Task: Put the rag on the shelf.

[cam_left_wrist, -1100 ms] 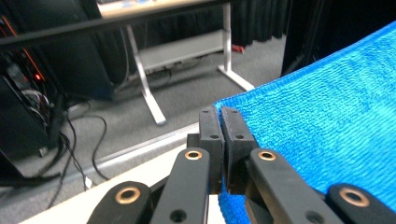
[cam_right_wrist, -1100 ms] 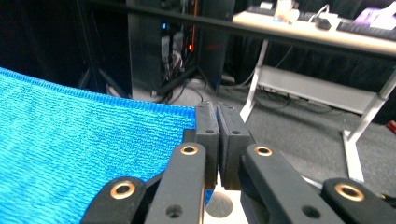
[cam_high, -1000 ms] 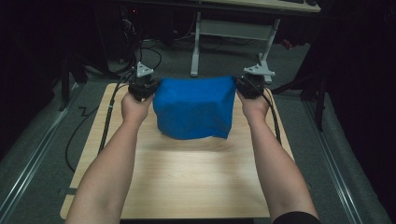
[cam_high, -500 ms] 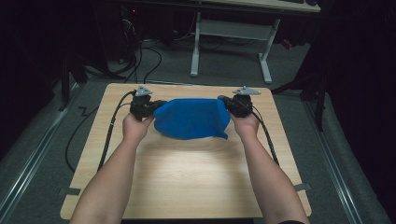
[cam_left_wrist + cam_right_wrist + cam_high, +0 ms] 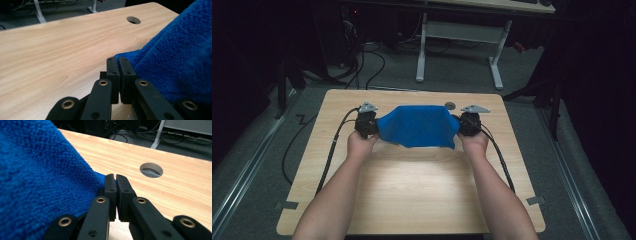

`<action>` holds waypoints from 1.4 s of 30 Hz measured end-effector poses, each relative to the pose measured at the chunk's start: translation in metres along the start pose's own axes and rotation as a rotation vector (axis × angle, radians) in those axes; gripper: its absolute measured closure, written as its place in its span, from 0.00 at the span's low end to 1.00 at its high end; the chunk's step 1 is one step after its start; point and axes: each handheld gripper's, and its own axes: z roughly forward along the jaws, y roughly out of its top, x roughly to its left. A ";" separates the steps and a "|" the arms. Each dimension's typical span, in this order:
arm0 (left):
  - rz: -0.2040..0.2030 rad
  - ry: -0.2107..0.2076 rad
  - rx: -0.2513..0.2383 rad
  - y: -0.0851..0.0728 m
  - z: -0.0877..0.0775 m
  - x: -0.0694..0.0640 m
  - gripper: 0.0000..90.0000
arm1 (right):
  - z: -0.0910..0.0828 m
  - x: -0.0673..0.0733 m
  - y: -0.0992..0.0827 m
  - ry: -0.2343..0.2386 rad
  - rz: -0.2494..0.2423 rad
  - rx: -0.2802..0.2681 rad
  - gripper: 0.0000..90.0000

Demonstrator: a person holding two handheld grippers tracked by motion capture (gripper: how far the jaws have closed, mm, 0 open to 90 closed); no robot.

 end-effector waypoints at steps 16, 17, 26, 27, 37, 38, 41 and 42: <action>-0.012 -0.013 0.017 -0.019 0.002 -0.002 0.97 | 0.018 0.001 -0.014 0.017 0.030 0.043 0.96; -0.010 -0.010 0.011 -0.019 0.001 -0.003 0.96 | 0.018 0.001 -0.014 0.017 0.031 0.041 0.94; -0.042 0.049 -0.021 -0.019 -0.008 0.002 0.78 | 0.002 -0.007 -0.002 -0.026 0.043 -0.001 0.78; -0.049 0.058 -0.028 -0.018 -0.011 0.003 0.77 | -0.001 -0.009 0.000 -0.027 0.042 -0.008 0.77; -0.052 0.118 -0.073 -0.007 -0.034 0.009 0.72 | -0.025 -0.014 0.014 -0.052 0.029 -0.049 0.72; -0.052 0.118 -0.073 -0.007 -0.034 0.009 0.72 | -0.026 -0.014 0.014 -0.053 0.033 -0.049 0.71; -0.049 0.125 -0.076 -0.006 -0.039 0.010 0.72 | -0.032 -0.017 0.017 -0.063 0.030 -0.059 0.71; -0.048 0.128 -0.076 -0.005 -0.040 0.011 0.72 | -0.032 -0.017 0.017 -0.063 0.030 -0.059 0.71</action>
